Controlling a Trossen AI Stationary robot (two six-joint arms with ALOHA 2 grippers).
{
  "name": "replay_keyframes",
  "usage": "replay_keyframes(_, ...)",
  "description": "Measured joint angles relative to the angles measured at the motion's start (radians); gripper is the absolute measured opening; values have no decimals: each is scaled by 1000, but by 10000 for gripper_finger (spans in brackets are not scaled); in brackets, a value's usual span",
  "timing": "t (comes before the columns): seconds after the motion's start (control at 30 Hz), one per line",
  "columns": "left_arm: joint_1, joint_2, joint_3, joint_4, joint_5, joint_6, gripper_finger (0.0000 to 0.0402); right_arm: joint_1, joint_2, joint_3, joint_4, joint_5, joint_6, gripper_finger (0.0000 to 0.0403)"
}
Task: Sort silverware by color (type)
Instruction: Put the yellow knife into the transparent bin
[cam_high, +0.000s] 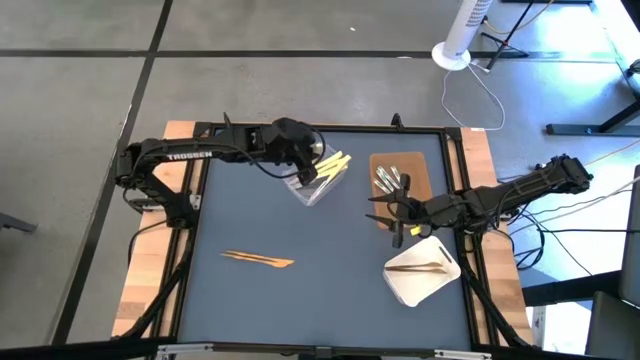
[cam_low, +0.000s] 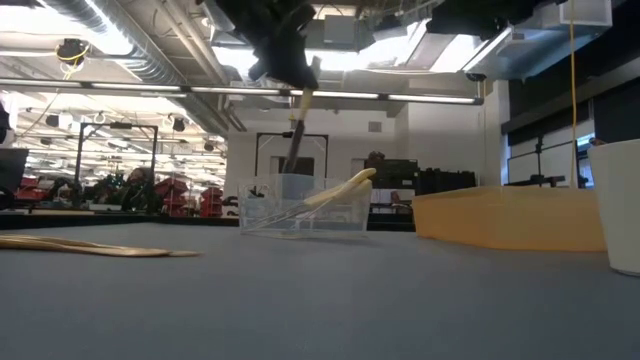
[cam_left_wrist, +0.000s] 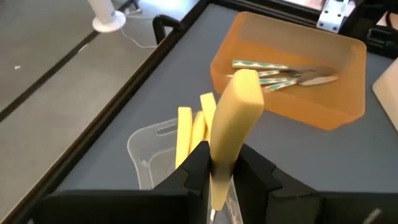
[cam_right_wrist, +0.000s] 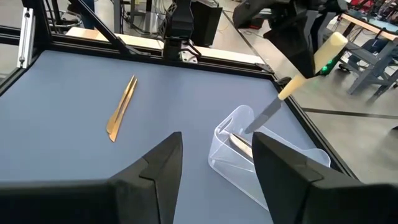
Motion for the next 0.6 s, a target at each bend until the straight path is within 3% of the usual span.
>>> replay_keyframes(0.37,8,76,0,-31,103,-67,46,0,0,0,-13,0,0,184)
replay_keyframes(0.6,8,173,1,-22,104,-72,46,0,0,0,-13,-11,0,184)
